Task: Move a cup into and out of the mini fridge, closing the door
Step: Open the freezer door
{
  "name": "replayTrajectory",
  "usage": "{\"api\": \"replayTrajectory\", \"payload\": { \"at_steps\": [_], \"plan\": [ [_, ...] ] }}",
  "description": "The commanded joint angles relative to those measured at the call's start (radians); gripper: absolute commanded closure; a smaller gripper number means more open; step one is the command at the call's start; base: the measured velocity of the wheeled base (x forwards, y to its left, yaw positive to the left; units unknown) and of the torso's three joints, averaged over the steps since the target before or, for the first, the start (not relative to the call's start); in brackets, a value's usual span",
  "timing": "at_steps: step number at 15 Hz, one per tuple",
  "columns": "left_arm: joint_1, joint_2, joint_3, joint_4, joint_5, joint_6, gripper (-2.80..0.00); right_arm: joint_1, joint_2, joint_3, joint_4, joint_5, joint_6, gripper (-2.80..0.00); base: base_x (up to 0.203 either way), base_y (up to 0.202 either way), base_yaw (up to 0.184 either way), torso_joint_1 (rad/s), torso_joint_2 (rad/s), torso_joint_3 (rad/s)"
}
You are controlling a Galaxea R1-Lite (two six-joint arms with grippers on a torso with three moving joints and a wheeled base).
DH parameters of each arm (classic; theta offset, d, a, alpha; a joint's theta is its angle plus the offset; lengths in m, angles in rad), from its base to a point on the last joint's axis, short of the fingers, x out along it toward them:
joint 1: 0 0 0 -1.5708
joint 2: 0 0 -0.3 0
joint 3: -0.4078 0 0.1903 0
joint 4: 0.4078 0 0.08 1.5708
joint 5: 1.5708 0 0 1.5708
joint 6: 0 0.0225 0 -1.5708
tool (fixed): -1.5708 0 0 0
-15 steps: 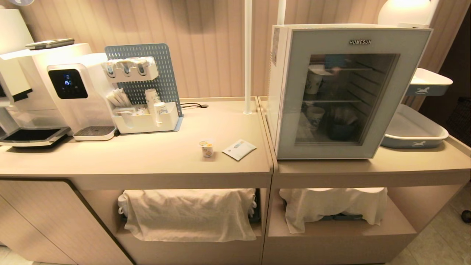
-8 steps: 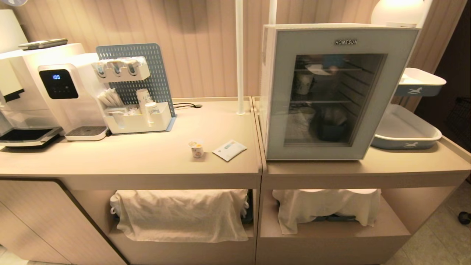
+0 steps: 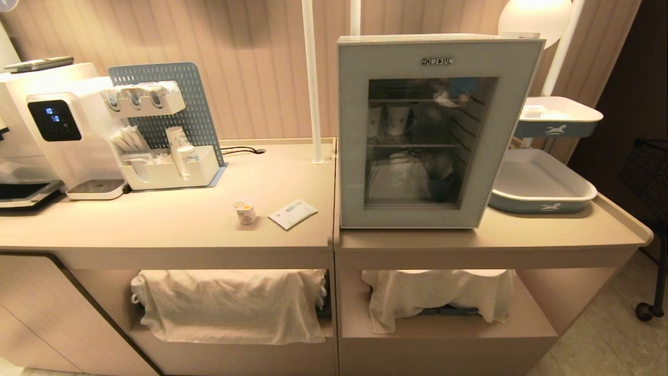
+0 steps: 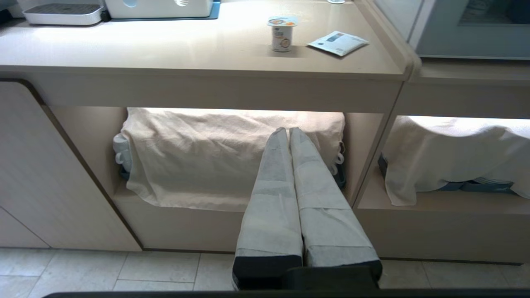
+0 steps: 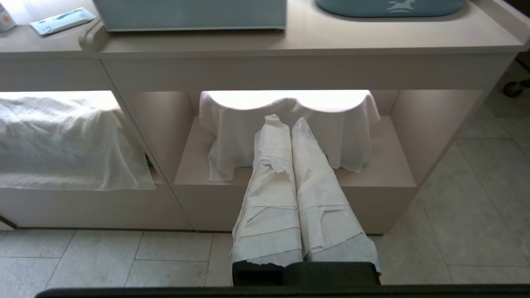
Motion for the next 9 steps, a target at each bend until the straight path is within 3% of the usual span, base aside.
{"api": "replayTrajectory", "payload": {
  "at_steps": [1,5,9],
  "plan": [
    [0.0,0.0,0.003,0.0,0.0,-0.001,0.0,0.0,0.001,0.0,0.001,0.0,0.0,0.0,0.0,-0.196,-0.001,0.004,0.01,0.002],
    [0.0,0.0,0.003,0.0,0.0,-0.001,0.0,0.001,0.001,0.0,0.001,0.0,0.0,0.0,0.0,-0.174,0.001,0.002,0.0,0.001],
    [0.0,0.0,0.003,-0.001,0.0,-0.001,0.0,0.001,0.001,0.001,0.001,0.0,0.0,0.0,0.0,-0.019,0.001,-0.001,0.0,0.0]
  ]
}}
